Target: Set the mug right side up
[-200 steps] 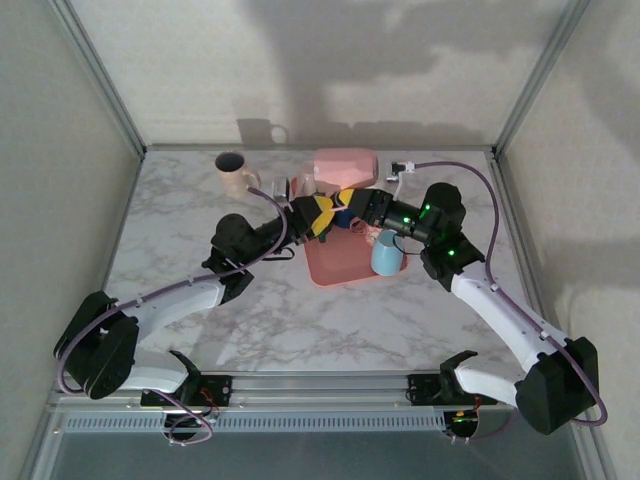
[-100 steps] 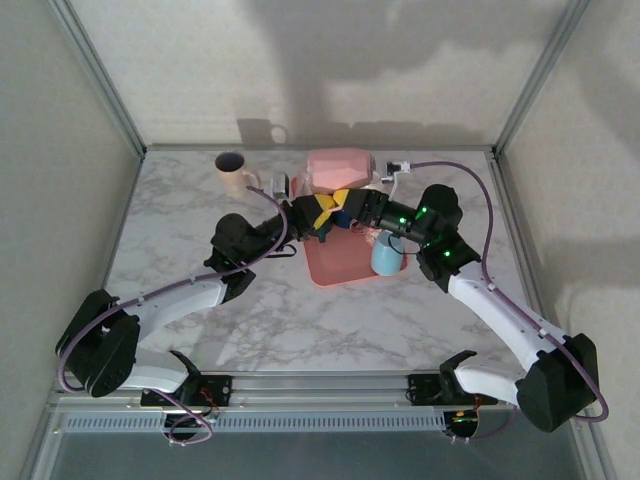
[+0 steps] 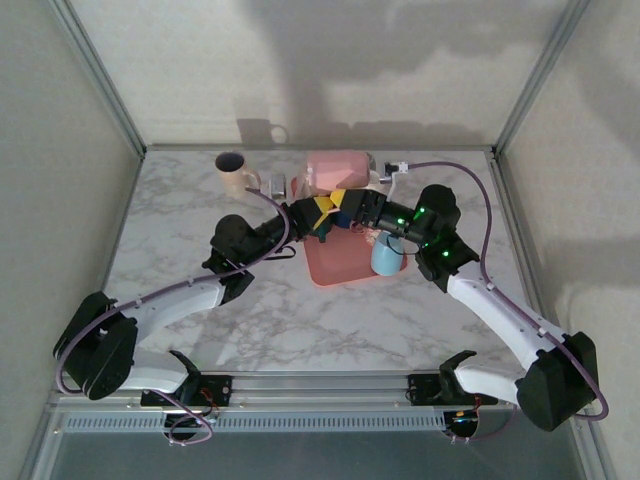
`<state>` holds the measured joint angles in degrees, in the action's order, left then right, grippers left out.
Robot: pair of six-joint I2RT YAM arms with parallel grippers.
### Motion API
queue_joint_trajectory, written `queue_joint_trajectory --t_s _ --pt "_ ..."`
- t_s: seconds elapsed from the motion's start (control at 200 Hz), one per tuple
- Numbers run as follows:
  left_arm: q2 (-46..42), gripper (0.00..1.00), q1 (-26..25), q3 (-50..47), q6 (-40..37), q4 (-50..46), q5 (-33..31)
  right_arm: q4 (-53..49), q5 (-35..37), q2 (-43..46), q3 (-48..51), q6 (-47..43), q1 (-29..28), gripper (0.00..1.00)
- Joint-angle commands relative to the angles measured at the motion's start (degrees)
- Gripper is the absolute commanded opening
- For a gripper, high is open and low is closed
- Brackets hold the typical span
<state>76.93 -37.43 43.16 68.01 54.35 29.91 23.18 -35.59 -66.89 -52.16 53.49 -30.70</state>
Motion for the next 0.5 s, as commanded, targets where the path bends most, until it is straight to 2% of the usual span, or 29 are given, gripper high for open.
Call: queue_joint_trajectory --t_s 0.0,0.345,0.496 --pt "-4.03 0.0 -0.28 1.57 -6.25 2.42 -0.5 -3.09 2.08 2.0 -1.52 -3.72 -0.24 0.52" --pt "-8.31 0.0 0.9 3.09 -15.56 -8.38 -2.74 -24.13 8.32 5.93 -5.16 -13.23 0.54 0.55" --pt "-9.83 0.0 1.28 5.05 -21.1 -17.19 -4.53 -30.63 10.53 6.51 -6.26 -16.69 1.09 0.56"
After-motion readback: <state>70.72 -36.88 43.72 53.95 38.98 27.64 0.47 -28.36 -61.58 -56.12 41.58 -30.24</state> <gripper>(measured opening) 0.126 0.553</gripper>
